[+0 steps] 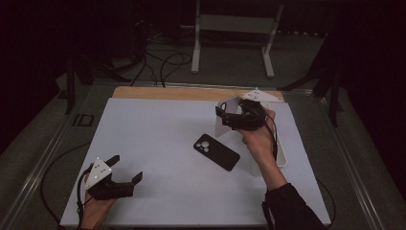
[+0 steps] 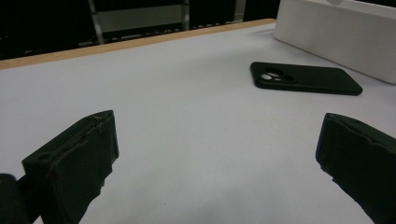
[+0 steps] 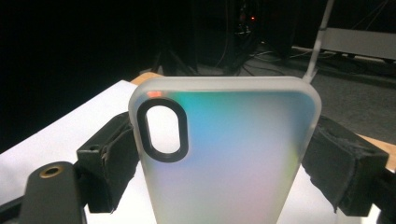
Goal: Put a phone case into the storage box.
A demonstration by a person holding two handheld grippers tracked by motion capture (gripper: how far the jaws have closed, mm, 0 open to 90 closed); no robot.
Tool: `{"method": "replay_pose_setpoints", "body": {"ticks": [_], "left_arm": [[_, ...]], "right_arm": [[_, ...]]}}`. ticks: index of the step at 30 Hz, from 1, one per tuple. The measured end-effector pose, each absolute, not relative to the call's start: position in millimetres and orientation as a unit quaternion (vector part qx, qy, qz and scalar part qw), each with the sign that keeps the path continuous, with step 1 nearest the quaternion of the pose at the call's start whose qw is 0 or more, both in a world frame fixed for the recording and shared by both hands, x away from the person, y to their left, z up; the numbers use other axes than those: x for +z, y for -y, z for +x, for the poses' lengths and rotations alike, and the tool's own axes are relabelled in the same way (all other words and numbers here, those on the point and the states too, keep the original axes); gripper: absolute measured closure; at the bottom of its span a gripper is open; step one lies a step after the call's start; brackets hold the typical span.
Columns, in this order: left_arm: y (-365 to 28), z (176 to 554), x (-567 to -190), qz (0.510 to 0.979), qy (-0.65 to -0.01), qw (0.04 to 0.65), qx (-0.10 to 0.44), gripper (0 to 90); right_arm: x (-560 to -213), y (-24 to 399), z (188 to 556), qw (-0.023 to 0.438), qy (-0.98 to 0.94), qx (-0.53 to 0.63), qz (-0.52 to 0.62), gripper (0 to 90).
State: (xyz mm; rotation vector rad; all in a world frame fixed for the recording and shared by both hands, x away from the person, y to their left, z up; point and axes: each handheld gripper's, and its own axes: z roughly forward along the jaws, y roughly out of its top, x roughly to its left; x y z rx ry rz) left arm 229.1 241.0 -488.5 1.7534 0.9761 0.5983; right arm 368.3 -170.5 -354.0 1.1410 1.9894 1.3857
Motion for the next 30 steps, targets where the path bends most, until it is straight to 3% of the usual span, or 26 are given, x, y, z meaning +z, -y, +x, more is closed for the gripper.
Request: {"method": "replay_pose_setpoints", "body": {"ticks": [30], "left_arm": [[-242.0,228.3,-489.4,0.721,-0.410,0.499,0.251,0.0]], "right_arm": [[-347.6,213.1,415.1,0.273,-0.681,0.481,0.479,16.4]]}}
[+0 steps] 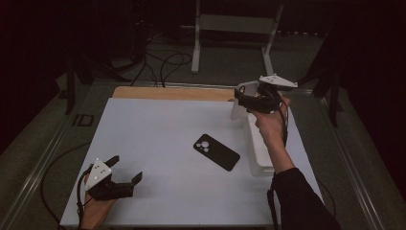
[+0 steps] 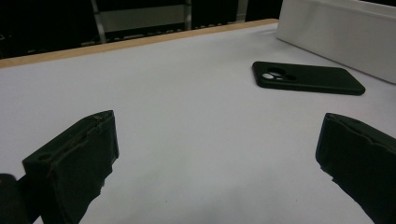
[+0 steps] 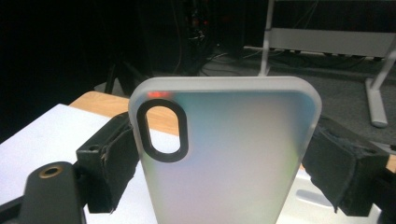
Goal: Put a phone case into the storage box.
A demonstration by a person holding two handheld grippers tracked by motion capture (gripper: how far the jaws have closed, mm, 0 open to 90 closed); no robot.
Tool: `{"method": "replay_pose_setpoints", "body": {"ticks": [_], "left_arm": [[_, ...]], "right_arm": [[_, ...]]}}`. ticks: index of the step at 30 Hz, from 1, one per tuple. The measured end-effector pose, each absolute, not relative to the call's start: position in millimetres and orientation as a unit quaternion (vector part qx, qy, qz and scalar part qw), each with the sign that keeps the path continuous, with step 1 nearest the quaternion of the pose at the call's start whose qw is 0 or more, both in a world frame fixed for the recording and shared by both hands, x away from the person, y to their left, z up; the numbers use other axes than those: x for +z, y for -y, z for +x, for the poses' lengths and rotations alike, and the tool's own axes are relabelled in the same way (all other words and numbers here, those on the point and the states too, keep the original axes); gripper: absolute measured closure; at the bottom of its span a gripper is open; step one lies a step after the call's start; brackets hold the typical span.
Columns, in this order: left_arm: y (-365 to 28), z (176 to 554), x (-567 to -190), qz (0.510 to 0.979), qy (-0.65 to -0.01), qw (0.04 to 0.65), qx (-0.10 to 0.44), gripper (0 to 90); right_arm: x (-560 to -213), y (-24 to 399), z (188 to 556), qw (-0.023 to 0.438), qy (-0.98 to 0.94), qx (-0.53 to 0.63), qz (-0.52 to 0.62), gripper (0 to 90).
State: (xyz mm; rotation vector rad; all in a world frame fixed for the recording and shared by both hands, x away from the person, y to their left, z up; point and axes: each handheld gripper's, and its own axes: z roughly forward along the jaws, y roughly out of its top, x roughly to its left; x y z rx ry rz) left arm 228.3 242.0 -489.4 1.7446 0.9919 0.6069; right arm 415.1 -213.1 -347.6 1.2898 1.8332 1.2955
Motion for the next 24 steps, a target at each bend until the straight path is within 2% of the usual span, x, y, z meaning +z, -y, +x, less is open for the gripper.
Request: {"method": "replay_pose_setpoints", "body": {"ticks": [24], "left_arm": [[-242.6,227.5,-488.5,0.720,-0.412,0.498,0.254,0.1]], "right_arm": [[-353.9,240.1,439.9,0.300,-0.658,0.456,0.519,16.4]]}}
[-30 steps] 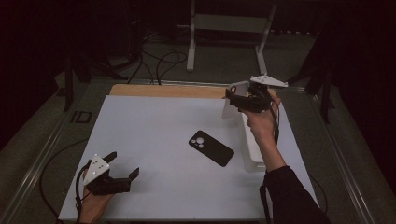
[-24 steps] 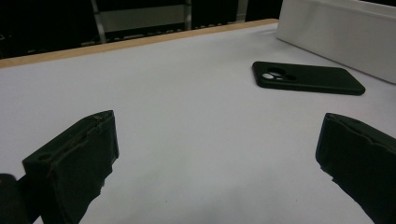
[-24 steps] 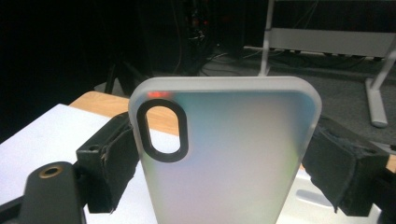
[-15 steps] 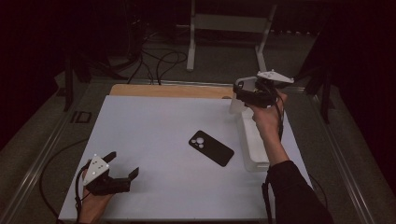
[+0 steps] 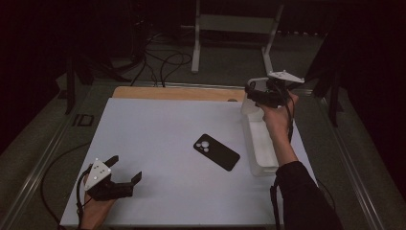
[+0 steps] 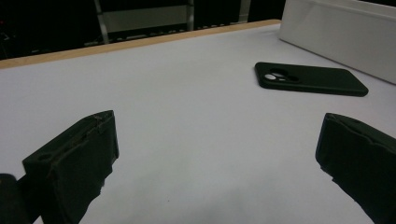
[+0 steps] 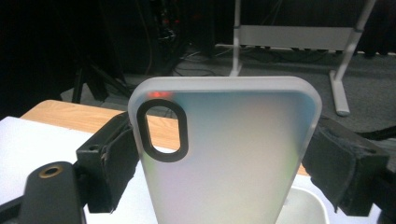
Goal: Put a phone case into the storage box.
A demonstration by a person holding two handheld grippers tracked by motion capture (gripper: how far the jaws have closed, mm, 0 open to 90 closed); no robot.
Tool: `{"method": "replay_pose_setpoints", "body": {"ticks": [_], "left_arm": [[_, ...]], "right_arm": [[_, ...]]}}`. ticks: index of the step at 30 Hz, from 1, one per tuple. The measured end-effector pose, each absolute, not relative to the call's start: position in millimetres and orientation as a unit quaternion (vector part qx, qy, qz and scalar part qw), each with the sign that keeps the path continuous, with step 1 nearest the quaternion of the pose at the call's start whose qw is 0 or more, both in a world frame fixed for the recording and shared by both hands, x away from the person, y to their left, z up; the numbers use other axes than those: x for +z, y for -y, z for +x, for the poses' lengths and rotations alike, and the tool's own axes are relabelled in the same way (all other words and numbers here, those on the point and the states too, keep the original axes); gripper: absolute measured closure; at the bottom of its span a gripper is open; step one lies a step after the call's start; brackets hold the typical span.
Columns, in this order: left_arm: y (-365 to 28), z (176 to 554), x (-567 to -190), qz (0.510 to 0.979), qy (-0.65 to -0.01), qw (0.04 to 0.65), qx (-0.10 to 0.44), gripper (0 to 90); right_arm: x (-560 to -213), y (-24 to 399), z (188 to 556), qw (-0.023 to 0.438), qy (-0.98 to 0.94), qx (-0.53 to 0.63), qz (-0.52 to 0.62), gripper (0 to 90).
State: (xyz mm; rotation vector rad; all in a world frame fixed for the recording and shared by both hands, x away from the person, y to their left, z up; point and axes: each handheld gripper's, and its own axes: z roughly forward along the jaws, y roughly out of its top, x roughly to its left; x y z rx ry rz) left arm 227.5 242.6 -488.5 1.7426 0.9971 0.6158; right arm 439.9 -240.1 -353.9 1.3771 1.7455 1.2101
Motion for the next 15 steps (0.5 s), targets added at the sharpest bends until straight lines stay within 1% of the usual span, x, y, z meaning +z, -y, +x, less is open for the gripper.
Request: {"method": "replay_pose_setpoints", "body": {"ticks": [15], "left_arm": [[-241.8,227.4,-488.6,0.720,-0.412,0.498,0.253,0.0]], "right_arm": [[-366.8,258.2,450.5,0.311,-0.643,0.430,0.552,16.4]]}}
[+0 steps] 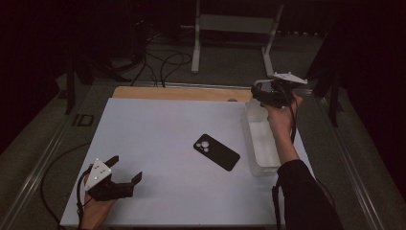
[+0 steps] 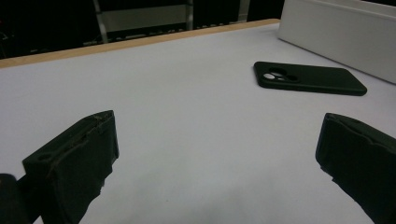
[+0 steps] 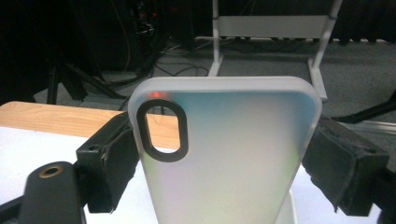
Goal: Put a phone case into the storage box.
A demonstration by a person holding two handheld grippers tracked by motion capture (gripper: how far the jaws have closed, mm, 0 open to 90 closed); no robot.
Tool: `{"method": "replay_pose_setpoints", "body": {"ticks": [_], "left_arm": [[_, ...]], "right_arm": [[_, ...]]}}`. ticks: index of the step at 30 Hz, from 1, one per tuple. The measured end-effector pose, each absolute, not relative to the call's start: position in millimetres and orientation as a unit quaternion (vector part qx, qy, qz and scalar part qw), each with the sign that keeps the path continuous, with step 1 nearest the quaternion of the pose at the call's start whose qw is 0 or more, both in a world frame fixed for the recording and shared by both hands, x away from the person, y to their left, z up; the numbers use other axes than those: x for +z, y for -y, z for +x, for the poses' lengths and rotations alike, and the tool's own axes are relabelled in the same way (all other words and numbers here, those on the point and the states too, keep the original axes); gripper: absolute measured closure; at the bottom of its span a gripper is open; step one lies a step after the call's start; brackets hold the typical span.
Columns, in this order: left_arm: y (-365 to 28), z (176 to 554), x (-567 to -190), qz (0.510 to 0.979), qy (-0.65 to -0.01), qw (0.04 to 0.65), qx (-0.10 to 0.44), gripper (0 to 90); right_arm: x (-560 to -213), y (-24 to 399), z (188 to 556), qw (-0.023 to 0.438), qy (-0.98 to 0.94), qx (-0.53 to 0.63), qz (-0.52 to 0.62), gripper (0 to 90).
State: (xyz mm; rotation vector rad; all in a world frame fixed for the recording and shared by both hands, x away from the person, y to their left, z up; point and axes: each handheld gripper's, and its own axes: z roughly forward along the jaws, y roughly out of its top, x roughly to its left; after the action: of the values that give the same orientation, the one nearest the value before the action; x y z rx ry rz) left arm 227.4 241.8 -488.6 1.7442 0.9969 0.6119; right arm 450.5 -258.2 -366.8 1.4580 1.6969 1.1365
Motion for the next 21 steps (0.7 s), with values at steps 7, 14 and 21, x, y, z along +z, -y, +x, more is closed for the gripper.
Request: {"method": "replay_pose_setpoints", "body": {"ticks": [7,14,21], "left_arm": [[-242.0,227.7,-488.7,0.720,-0.412,0.497,0.252,0.0],[-242.6,227.6,-488.7,0.719,-0.413,0.498,0.253,0.0],[-243.5,227.6,-488.7,0.717,-0.415,0.500,0.253,0.1]], "right_arm": [[-374.0,266.4,457.8,0.313,-0.637,0.415,0.570,16.3],[-382.6,265.5,464.4,0.309,-0.637,0.404,0.579,16.3],[-393.5,263.9,470.6,0.305,-0.643,0.388,0.586,16.2]]}}
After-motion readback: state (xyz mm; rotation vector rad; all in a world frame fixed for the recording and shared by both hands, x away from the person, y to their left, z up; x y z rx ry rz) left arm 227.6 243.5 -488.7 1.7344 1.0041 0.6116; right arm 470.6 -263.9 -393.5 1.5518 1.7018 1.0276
